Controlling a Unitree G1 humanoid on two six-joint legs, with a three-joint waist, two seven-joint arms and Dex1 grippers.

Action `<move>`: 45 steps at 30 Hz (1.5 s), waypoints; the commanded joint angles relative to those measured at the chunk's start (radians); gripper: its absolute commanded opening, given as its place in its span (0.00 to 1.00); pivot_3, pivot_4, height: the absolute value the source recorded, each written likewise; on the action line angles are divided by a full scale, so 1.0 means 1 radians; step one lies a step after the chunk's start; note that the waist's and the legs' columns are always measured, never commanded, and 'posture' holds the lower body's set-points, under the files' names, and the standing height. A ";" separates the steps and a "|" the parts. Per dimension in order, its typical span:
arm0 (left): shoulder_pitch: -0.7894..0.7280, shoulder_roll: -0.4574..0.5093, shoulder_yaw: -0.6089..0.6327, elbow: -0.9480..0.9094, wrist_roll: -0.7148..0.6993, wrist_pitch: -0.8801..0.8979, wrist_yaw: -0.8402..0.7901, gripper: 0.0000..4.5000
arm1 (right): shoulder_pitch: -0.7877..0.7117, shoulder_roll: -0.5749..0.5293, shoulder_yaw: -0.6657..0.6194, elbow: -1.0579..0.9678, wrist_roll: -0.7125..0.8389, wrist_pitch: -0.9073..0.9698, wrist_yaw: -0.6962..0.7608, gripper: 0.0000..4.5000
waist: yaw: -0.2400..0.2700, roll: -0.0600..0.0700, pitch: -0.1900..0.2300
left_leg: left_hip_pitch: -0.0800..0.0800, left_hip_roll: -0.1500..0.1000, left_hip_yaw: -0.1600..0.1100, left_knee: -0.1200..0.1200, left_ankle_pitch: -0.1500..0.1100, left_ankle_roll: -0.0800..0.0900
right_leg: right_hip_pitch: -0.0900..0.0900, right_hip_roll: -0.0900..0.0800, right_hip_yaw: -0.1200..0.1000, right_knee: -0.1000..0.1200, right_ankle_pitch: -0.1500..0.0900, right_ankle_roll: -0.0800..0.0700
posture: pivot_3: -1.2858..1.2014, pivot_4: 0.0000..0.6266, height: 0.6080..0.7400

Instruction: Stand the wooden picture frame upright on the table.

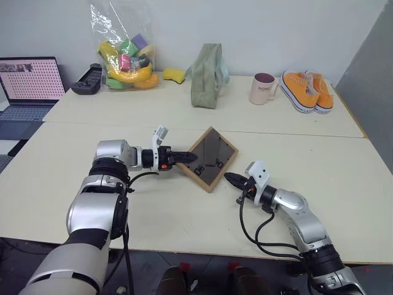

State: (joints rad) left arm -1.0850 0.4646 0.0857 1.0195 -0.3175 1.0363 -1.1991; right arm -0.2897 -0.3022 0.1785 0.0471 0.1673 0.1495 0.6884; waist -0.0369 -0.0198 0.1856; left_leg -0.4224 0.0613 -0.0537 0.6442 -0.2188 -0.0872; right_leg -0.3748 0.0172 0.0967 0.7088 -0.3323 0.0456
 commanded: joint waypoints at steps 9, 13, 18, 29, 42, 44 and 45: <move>0.072 -0.001 0.102 -0.550 -0.122 -0.209 0.092 0.29 | -0.022 -0.079 -0.046 0.025 0.010 -0.050 0.052 0.00 | 0.002 0.000 0.000 | -0.003 0.000 0.000 0.000 0.001 -0.003 | -0.002 0.000 0.000 0.000 0.000 0.000 | 0.52 0.24 1.00; 0.225 0.039 0.028 -0.805 -0.076 -0.362 0.088 0.29 | -0.032 -0.120 -0.097 0.005 0.058 -0.007 0.077 0.00 | -0.001 0.000 0.000 | -0.002 0.001 0.002 0.000 0.003 -0.005 | -0.002 -0.001 0.002 0.000 0.000 0.000 | 0.52 0.24 1.00; 0.348 0.069 0.008 -0.948 -0.058 -0.433 0.135 0.29 | -0.044 -0.159 -0.159 -0.080 0.124 0.078 0.089 0.00 | 0.001 0.001 0.001 | -0.002 0.001 0.002 0.000 0.001 -0.002 | -0.002 0.000 0.002 0.000 0.000 0.000 | 0.52 0.24 1.00; 0.399 0.103 0.009 -1.000 -0.083 -0.468 0.180 0.29 | -0.138 -0.118 -0.188 -0.261 0.220 0.227 0.008 0.08 | 0.003 0.001 0.001 | -0.002 0.001 0.001 0.000 0.001 -0.002 | -0.002 0.000 0.001 -0.001 0.000 0.000 | 0.52 0.24 1.00; 0.398 0.082 -0.013 -1.044 -0.161 -0.387 0.173 0.29 | -0.300 -0.036 -0.108 -0.164 0.165 0.189 0.000 0.34 | 0.003 0.001 0.001 | -0.003 0.001 0.001 0.000 0.001 -0.002 | -0.003 0.000 0.001 -0.001 0.000 0.000 | 0.52 0.24 1.00; 0.408 0.078 -0.019 -1.065 -0.169 -0.378 0.178 0.29 | -0.316 -0.028 -0.107 -0.143 0.162 0.181 0.005 0.34 | 0.004 0.000 0.001 | -0.003 0.001 0.001 0.000 0.001 -0.002 | -0.002 0.000 0.001 -0.001 0.000 0.000 | 0.52 0.24 1.00; 0.414 0.076 -0.022 -1.076 -0.173 -0.375 0.179 0.29 | -0.323 -0.026 -0.106 -0.131 0.159 0.175 0.007 0.34 | 0.003 0.001 0.001 | -0.003 0.001 0.001 0.000 0.001 -0.002 | -0.002 0.000 0.001 -0.001 0.000 0.000 | 0.52 0.24 1.00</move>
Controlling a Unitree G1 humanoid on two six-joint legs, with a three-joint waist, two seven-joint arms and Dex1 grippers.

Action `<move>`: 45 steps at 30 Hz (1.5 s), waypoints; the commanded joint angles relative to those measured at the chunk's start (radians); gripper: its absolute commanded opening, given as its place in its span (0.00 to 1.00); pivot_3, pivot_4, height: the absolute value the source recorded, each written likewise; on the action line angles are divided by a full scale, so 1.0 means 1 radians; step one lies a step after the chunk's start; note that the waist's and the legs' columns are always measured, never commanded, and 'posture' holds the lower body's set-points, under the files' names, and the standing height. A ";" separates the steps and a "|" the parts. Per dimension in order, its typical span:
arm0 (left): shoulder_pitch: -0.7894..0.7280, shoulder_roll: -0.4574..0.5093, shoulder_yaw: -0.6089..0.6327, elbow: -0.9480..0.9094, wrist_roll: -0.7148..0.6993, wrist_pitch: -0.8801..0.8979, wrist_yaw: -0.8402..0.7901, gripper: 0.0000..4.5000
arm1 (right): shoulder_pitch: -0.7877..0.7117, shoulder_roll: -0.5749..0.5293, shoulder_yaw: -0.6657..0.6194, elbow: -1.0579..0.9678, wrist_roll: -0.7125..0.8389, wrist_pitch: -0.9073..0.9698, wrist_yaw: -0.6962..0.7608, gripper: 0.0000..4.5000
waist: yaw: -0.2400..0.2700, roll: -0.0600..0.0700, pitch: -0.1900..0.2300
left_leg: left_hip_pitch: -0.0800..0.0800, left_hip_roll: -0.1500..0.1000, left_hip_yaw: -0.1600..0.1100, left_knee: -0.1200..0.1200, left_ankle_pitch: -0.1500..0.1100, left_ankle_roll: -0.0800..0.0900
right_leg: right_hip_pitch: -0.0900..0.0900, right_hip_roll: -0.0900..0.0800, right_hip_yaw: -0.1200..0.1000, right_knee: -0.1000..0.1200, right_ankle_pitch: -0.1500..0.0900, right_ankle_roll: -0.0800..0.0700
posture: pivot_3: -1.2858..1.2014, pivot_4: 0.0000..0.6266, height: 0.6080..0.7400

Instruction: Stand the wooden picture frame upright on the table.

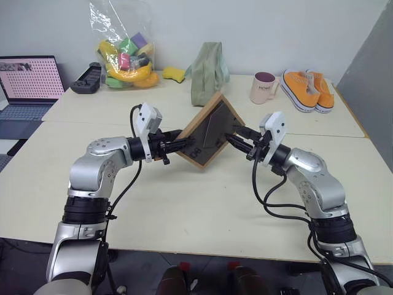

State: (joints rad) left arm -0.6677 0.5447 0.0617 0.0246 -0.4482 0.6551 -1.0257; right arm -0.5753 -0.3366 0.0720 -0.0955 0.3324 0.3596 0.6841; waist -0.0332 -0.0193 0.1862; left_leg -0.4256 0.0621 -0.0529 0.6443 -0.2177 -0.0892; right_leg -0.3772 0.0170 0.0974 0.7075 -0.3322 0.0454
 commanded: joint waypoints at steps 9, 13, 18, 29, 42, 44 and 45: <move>-0.005 -0.018 -0.005 -0.071 -0.049 0.007 0.031 0.29 | -0.063 0.020 0.010 0.014 -0.002 -0.043 0.020 0.34 | -0.001 0.000 0.000 | 0.000 0.000 0.000 0.000 0.000 0.000 | -0.001 0.000 0.000 0.000 0.000 0.000 | 0.52 0.24 1.00; -0.013 -0.017 -0.009 -0.016 -0.029 -0.019 0.029 0.29 | -0.058 0.022 0.006 -0.029 0.008 -0.025 0.010 0.34 | 0.000 0.000 0.000 | 0.000 0.000 0.000 0.000 0.000 0.000 | -0.001 0.000 0.000 0.000 0.000 0.000 | 0.52 0.24 1.00; -0.058 -0.022 -0.008 0.104 -0.001 -0.062 0.027 0.29 | -0.022 0.002 -0.014 -0.129 0.032 0.021 -0.006 0.34 | 0.000 0.000 0.000 | 0.000 0.000 0.000 0.000 0.000 0.000 | -0.001 0.000 0.000 0.000 0.000 0.000 | 0.52 0.24 1.00; -0.155 -0.036 -0.007 0.238 -0.001 -0.088 0.018 0.29 | 0.041 -0.020 -0.041 -0.217 0.034 0.066 -0.042 0.34 | 0.000 0.000 0.000 | -0.001 0.000 0.000 0.000 0.000 0.000 | -0.002 0.000 0.000 0.000 0.000 0.000 | 0.52 0.24 1.00; -0.185 -0.070 0.036 0.090 -0.125 0.096 0.065 0.29 | 0.079 -0.188 -0.018 -0.027 -0.138 -0.076 0.020 0.34 | 0.000 0.000 0.000 | -0.002 0.000 0.000 0.000 0.000 0.000 | -0.002 0.000 0.000 0.000 0.000 0.000 | 0.52 0.24 1.00; -0.187 -0.066 0.053 0.095 -0.143 0.126 0.084 0.29 | 0.100 -0.254 -0.016 -0.006 -0.205 -0.187 0.040 0.34 | 0.001 0.000 0.000 | -0.002 0.000 0.000 0.000 0.000 0.000 | -0.002 0.000 0.000 0.000 0.000 0.000 | 0.52 0.24 1.00; -0.187 -0.062 0.066 0.108 -0.156 0.152 0.096 0.29 | 0.116 -0.298 -0.018 0.006 -0.251 -0.266 0.043 0.34 | 0.001 0.000 0.000 | -0.002 0.000 0.000 0.000 0.000 0.000 | -0.002 0.000 0.000 0.000 0.000 0.000 | 0.52 0.24 1.00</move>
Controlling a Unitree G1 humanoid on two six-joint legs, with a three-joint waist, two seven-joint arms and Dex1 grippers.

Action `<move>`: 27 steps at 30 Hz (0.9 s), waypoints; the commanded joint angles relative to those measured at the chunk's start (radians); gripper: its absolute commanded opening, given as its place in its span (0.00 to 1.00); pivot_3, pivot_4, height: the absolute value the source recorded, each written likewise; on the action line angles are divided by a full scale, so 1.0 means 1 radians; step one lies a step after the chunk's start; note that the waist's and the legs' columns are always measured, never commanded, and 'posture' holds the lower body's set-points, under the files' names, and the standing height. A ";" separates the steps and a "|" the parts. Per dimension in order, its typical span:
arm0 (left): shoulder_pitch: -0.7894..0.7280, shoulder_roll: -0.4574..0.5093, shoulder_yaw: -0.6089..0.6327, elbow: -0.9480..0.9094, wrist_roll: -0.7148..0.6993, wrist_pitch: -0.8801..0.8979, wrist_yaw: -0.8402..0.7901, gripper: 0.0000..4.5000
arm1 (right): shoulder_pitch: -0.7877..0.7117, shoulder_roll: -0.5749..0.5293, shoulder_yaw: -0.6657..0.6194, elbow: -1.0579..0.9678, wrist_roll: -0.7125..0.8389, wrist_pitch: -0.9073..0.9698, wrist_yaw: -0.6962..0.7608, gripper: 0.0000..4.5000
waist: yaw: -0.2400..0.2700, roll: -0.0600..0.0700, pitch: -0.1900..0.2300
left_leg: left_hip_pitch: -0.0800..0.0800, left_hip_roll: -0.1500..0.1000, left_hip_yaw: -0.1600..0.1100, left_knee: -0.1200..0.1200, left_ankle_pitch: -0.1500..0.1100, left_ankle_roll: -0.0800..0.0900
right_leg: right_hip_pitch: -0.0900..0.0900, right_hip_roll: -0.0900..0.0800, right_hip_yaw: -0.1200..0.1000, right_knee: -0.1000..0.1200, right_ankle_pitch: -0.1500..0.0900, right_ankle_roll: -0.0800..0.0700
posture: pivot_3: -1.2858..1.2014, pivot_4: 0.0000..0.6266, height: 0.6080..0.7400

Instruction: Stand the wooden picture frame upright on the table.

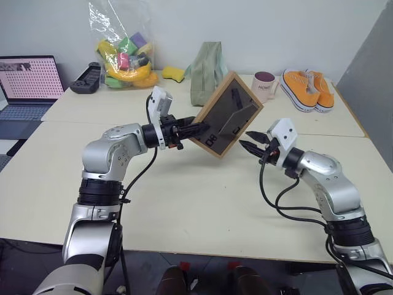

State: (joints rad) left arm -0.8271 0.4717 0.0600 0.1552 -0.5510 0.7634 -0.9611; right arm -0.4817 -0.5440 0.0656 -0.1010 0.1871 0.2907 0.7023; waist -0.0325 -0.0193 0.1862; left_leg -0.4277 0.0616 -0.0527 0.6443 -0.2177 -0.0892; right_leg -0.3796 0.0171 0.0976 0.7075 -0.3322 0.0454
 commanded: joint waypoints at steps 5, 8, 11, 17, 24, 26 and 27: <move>-0.014 0.046 0.105 0.026 -0.079 0.133 0.057 0.29 | 0.083 -0.219 -0.015 0.080 -0.225 -0.470 0.036 0.34 | -0.002 0.000 0.000 | 0.000 0.000 0.000 0.000 0.000 0.000 | 0.000 0.000 0.000 0.000 0.000 0.000 | 0.52 0.24 1.00; -0.006 0.054 0.131 0.032 -0.119 0.230 0.082 0.29 | 0.101 -0.246 0.009 0.141 -0.304 -0.635 0.003 0.34 | -0.006 0.000 0.000 | 0.000 0.000 0.000 0.000 0.000 0.000 | 0.000 0.000 0.000 0.000 0.000 0.000 | 0.52 0.24 1.00; 0.003 0.028 0.173 0.013 -0.191 0.387 0.141 0.29 | 0.100 -0.226 0.048 0.208 -0.411 -0.778 -0.071 0.34 | -0.006 0.000 0.000 | 0.000 0.000 0.000 0.000 0.000 0.000 | 0.000 0.000 0.000 0.000 0.000 0.000 | 0.52 0.24 1.00; 0.069 -0.088 0.318 -0.127 -0.349 0.764 0.318 0.29 | 0.026 -0.165 0.094 0.349 -0.620 -0.949 -0.296 0.61 | -0.008 0.000 0.000 | 0.000 0.000 0.000 0.001 0.002 -0.003 | 0.000 -0.001 0.001 0.001 0.000 0.000 | 0.52 0.24 1.00; 0.055 -0.187 0.472 -0.076 -0.535 0.851 0.584 0.29 | -0.065 -0.140 0.116 0.437 -0.796 -1.082 -0.539 0.71 | -0.005 -0.001 0.000 | 0.001 0.000 0.000 0.001 0.004 -0.006 | 0.000 -0.001 0.001 0.004 0.000 0.000 | 0.52 0.24 1.00; 0.053 -0.184 0.476 -0.067 -0.579 0.851 0.635 0.29 | -0.087 -0.132 0.120 0.459 -0.819 -1.094 -0.580 0.71 | -0.004 -0.001 0.000 | 0.001 0.000 0.000 0.001 0.004 -0.007 | 0.000 -0.001 0.001 0.004 0.000 0.000 | 0.52 0.24 1.00; 0.053 -0.184 0.482 -0.061 -0.599 0.851 0.661 0.29 | -0.095 -0.131 0.123 0.472 -0.828 -1.098 -0.594 0.71 | -0.004 -0.001 0.000 | 0.001 0.000 0.000 0.001 0.004 -0.007 | 0.000 -0.001 0.001 0.004 0.000 0.000 | 0.52 0.24 1.00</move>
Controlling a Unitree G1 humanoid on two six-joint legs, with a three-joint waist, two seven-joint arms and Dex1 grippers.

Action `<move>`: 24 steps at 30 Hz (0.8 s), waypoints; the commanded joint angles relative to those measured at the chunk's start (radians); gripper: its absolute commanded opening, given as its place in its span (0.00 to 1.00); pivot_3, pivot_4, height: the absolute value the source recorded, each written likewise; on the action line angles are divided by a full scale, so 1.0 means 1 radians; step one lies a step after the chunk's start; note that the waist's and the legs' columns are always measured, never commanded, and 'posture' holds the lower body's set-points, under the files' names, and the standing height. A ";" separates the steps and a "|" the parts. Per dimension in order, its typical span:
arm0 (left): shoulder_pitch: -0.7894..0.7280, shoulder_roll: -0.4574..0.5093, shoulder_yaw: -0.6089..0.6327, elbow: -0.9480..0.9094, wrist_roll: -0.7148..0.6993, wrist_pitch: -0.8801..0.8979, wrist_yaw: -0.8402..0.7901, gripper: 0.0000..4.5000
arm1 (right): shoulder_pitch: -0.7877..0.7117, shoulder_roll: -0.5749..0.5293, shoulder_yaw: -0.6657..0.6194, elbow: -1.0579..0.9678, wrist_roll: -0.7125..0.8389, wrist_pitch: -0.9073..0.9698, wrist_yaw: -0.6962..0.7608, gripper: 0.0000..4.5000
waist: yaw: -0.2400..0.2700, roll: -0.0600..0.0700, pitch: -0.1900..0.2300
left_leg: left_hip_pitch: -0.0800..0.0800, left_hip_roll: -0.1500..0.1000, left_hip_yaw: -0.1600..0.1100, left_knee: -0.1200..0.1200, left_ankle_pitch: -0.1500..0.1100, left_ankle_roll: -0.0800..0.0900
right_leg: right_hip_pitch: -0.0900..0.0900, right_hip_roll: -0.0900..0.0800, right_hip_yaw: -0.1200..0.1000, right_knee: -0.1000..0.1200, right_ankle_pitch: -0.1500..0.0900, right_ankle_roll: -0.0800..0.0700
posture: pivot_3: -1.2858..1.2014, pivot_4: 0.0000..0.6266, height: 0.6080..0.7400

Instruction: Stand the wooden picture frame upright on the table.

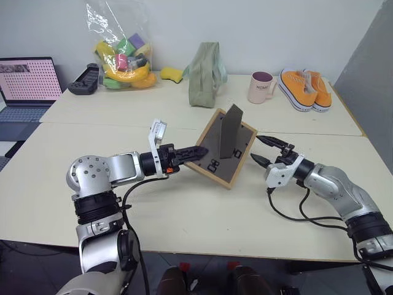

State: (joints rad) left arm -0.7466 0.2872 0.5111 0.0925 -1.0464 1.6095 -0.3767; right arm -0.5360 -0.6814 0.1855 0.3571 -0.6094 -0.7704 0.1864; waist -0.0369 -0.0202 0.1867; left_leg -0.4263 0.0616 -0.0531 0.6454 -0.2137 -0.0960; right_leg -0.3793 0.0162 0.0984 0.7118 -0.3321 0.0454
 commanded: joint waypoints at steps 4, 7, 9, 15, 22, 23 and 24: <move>-0.034 0.004 0.053 0.023 -0.164 0.005 0.157 0.29 | -0.035 -0.011 0.001 0.051 -0.031 -0.057 -0.101 0.71 | 0.002 0.000 0.000 | 0.000 0.000 0.000 0.000 0.000 0.000 | 0.000 0.000 0.000 0.000 0.000 0.000 | 0.52 0.24 1.00; -0.036 0.002 0.065 0.036 -0.211 0.005 0.210 0.29 | -0.026 -0.033 -0.003 0.064 -0.031 -0.074 -0.115 0.71 | 0.003 0.000 0.000 | 0.000 -0.001 0.000 0.000 0.000 0.000 | 0.000 -0.001 0.000 0.000 0.000 0.000 | 0.52 0.24 1.00; -0.033 -0.006 0.067 0.044 -0.243 0.005 0.242 0.29 | -0.031 -0.036 -0.003 0.067 -0.031 -0.079 -0.126 0.71 | 0.003 0.000 0.000 | 0.000 -0.001 0.000 0.000 0.000 0.000 | 0.000 -0.001 0.000 0.000 0.000 0.000 | 0.52 0.24 1.00; -0.032 -0.014 0.031 0.064 -0.371 0.005 0.317 0.29 | -0.060 -0.006 0.016 0.049 -0.047 -0.086 -0.161 0.71 | 0.003 0.000 0.000 | 0.000 -0.001 0.000 0.000 0.000 0.000 | 0.001 -0.001 0.000 0.000 0.000 0.000 | 0.52 0.24 1.00; -0.015 -0.003 -0.022 0.064 -0.509 -0.032 0.413 0.29 | -0.077 0.021 0.021 0.038 -0.061 -0.090 -0.205 0.71 | 0.004 -0.001 -0.001 | 0.001 -0.001 0.000 0.000 0.000 -0.001 | 0.001 -0.001 0.000 0.001 0.000 0.000 | 0.52 0.24 1.00; -0.010 0.001 -0.033 0.062 -0.531 -0.042 0.427 0.29 | -0.080 0.024 0.022 0.038 -0.062 -0.088 -0.206 0.71 | 0.004 -0.001 -0.001 | 0.001 -0.001 0.000 0.000 0.000 -0.001 | 0.000 -0.001 0.000 0.001 0.000 0.000 | 0.52 0.24 1.00; -0.005 0.007 -0.045 0.062 -0.554 -0.053 0.440 0.29 | -0.081 0.024 0.022 0.039 -0.062 -0.088 -0.206 0.71 | 0.004 -0.001 -0.001 | 0.001 -0.001 0.000 0.000 0.000 -0.001 | 0.001 -0.001 0.000 0.001 0.000 0.000 | 0.52 0.24 1.00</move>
State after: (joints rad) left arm -0.7486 0.2836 0.4764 0.1725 -1.5146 1.5874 0.0527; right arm -0.5933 -0.6567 0.2181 0.4324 -0.6831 -0.8568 -0.0030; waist -0.0326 -0.0211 0.1855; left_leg -0.4254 0.0607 -0.0528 0.6455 -0.2133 -0.0968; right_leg -0.3787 0.0151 0.0987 0.7128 -0.3320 0.0452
